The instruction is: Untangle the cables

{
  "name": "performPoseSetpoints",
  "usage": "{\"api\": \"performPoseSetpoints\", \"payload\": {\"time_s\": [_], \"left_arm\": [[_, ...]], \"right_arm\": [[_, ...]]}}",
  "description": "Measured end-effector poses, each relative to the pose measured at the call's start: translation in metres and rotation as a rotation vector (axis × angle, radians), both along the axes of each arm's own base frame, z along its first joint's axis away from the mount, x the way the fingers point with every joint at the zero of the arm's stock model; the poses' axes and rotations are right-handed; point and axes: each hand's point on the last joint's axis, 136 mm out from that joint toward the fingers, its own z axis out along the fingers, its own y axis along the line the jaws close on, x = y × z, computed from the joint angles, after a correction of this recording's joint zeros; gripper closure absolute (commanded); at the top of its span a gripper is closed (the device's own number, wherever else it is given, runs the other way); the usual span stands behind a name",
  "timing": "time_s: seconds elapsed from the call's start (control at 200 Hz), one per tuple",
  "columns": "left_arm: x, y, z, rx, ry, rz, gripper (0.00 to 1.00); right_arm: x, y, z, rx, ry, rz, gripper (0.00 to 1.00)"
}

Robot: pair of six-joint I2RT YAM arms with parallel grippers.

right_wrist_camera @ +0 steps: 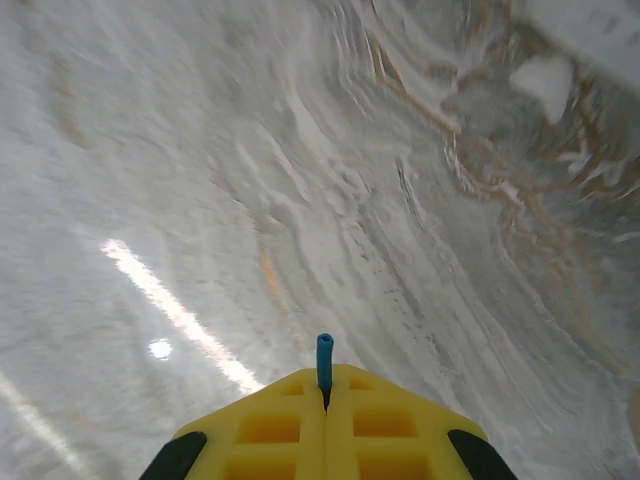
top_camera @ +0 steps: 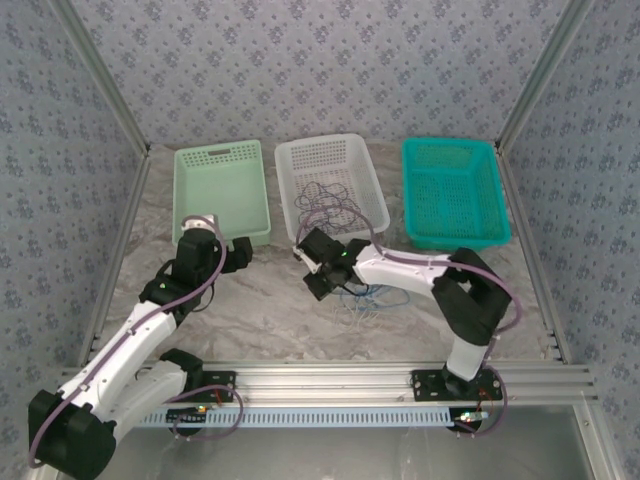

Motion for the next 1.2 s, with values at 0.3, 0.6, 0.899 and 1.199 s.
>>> {"api": "performPoseSetpoints", "payload": {"time_s": [0.3, 0.6, 0.899, 1.199], "left_arm": [[-0.004, -0.037, -0.002, -0.1, -0.039, -0.198, 0.01], [-0.033, -0.111, 0.037, -0.279, -0.238, -0.593, 0.01], [-0.055, -0.201, 0.04, -0.268, -0.272, -0.882, 0.01], [-0.054, -0.243, 0.039, -0.24, -0.343, -0.94, 0.01]], "right_arm": [[0.015, 0.009, 0.125, 0.334, -0.063, -0.007, 1.0], [0.03, -0.013, 0.196, 0.593, -0.041, -0.08, 1.0], [0.03, -0.001, 0.232, 0.79, 0.032, -0.095, 1.0], [0.04, -0.016, 0.242, 0.927, 0.103, -0.214, 1.0]]}}
